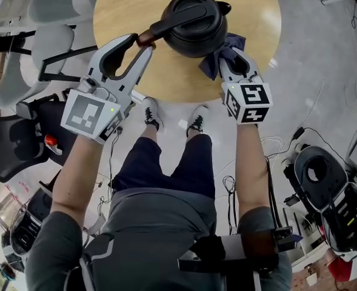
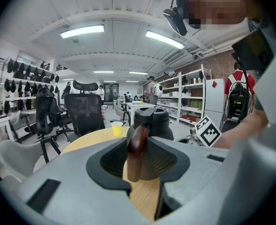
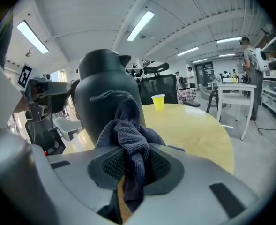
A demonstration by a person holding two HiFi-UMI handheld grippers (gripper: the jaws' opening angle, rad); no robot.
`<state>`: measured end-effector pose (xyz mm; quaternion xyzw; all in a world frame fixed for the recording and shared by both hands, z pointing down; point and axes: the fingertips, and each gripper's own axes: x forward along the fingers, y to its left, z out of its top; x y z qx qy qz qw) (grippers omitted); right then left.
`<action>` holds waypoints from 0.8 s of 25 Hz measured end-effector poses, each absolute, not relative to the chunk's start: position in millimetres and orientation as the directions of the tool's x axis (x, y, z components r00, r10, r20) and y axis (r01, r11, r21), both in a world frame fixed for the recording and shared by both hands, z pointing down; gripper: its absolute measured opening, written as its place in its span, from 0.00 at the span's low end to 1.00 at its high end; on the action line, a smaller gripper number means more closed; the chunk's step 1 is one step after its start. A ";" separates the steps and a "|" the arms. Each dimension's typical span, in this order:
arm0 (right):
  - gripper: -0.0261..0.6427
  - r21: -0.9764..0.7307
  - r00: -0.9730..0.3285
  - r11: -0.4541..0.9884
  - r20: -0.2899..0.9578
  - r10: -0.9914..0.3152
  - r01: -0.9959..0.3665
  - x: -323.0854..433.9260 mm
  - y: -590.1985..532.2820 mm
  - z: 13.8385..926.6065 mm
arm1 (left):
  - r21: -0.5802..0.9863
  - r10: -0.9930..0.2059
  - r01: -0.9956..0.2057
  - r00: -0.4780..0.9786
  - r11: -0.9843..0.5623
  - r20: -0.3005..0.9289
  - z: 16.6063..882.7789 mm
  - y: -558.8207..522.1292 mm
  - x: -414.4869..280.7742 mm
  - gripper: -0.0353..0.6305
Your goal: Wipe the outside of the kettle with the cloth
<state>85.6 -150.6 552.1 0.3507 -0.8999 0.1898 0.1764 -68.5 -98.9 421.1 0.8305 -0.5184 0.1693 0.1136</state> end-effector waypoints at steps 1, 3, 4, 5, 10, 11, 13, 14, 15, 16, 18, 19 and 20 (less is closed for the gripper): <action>0.18 -0.222 -0.695 0.681 0.436 -0.571 -0.698 87.1 -152.1 542.3 | 0.013 -0.822 -0.900 0.403 -0.435 0.403 420.9 -98.7 -68.4 0.26; 0.18 -0.239 -0.709 0.679 0.393 -0.586 -0.694 89.0 -155.7 515.4 | 0.016 -0.822 -0.899 0.407 -0.438 0.397 419.0 -99.3 -68.2 0.26; 0.18 -0.242 -0.716 0.682 0.369 -0.593 -0.690 89.3 -158.1 499.5 | 0.013 -0.824 -0.896 0.413 -0.443 0.388 417.0 -100.3 -67.7 0.26; 0.18 -0.239 -0.723 0.688 0.343 -0.600 -0.685 89.5 -161.0 482.7 | 0.008 -0.825 -0.894 0.417 -0.448 0.381 415.3 -101.7 -67.0 0.26; 0.18 -0.237 -0.779 0.743 0.204 -0.592 -0.626 86.1 -173.2 404.7 | 0.000 -0.818 -0.894 0.410 -0.449 0.403 413.4 -104.7 -64.1 0.26; 0.18 -0.234 -0.793 0.758 0.189 -0.579 -0.609 83.3 -175.8 396.1 | 0.000 -0.817 -0.895 0.408 -0.447 0.408 413.6 -105.9 -63.7 0.26; 0.18 -0.218 -0.816 0.787 0.185 -0.548 -0.578 77.2 -181.7 390.7 | -0.001 -0.820 -0.899 0.399 -0.438 0.411 414.4 -109.5 -64.2 0.26; 0.18 -0.212 -0.824 0.797 0.190 -0.533 -0.565 74.4 -183.9 392.6 | -0.004 -0.824 -0.902 0.393 -0.432 0.409 414.4 -111.0 -65.1 0.26; 0.18 -0.211 -0.831 0.805 0.196 -0.520 -0.554 72.4 -185.3 396.5 | -0.010 -0.828 -0.905 0.385 -0.426 0.406 414.0 -112.0 -66.1 0.26; 0.18 -0.216 -0.836 0.810 0.200 -0.510 -0.546 72.0 -185.9 401.4 | -0.017 -0.833 -0.908 0.378 -0.420 0.403 413.3 -112.5 -66.3 0.26; 0.18 -0.245 -0.844 0.808 0.187 -0.502 -0.535 77.4 -185.9 409.6 | -0.025 -0.842 -0.913 0.365 -0.408 0.397 411.3 -111.9 -64.1 0.26; 0.18 -0.265 -0.847 0.804 0.174 -0.502 -0.532 81.9 -186.2 412.9 | -0.027 -0.845 -0.915 0.360 -0.403 0.396 410.6 -111.5 -62.5 0.26; 0.18 -0.280 -0.848 0.800 0.166 -0.504 -0.530 86.1 -187.0 417.2 | -0.032 -0.847 -0.916 0.356 -0.400 0.396 410.5 -111.3 -61.3 0.26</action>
